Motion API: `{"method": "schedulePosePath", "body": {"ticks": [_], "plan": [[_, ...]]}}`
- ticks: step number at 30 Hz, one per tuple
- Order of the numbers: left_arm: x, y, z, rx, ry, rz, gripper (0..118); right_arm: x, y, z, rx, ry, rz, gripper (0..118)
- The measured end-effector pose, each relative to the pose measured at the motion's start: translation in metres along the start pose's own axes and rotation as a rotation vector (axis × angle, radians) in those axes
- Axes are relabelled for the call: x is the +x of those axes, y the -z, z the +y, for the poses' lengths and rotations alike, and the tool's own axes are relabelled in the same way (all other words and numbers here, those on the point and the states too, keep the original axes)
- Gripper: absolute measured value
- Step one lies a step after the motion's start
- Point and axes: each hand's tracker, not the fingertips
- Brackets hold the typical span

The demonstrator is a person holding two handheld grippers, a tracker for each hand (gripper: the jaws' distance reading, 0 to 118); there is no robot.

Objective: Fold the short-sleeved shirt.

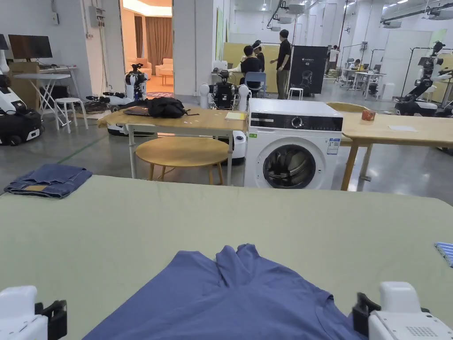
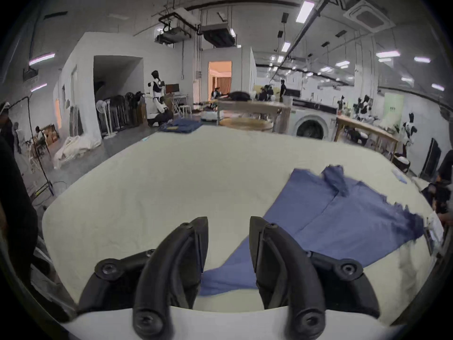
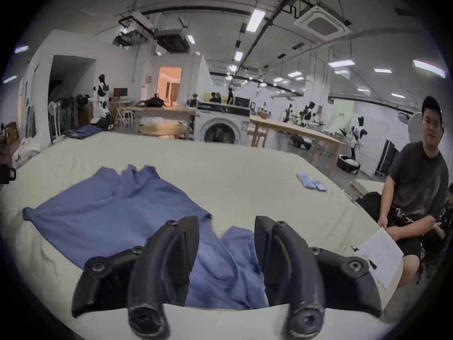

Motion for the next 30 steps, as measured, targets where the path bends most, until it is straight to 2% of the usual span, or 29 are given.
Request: {"method": "schedulePosePath", "body": {"ticks": [4,7,8,10,11,12,16,20,30], "plan": [[0.043,-0.006,0.016,0.096,0.002,-0.088,30,-0.044,-0.021,0.019,0.086,0.053,0.060,52],[0.082,-0.014,0.025,0.167,0.079,-0.121,30,-0.071,-0.030,0.029,0.134,0.082,0.074,49],[0.092,-0.014,0.027,0.183,0.111,-0.122,25,-0.077,-0.033,0.031,0.145,0.088,0.078,39],[0.115,-0.019,0.030,0.206,0.166,-0.134,8,-0.090,-0.039,0.035,0.180,0.099,0.085,11],[0.123,-0.020,0.030,0.222,0.180,-0.137,0,-0.093,-0.038,0.037,0.194,0.103,0.084,3],[0.130,-0.021,0.030,0.234,0.191,-0.122,0,-0.096,-0.038,0.038,0.201,0.100,0.073,0],[0.144,-0.025,0.033,0.254,0.154,-0.122,0,-0.101,-0.038,0.041,0.236,0.124,0.082,0],[0.141,-0.024,0.035,0.236,0.102,-0.103,0,-0.100,-0.037,0.041,0.233,0.111,0.089,0],[0.074,-0.030,0.023,0.074,0.100,-0.044,0,-0.103,-0.031,0.027,0.189,0.083,0.118,0]]}}
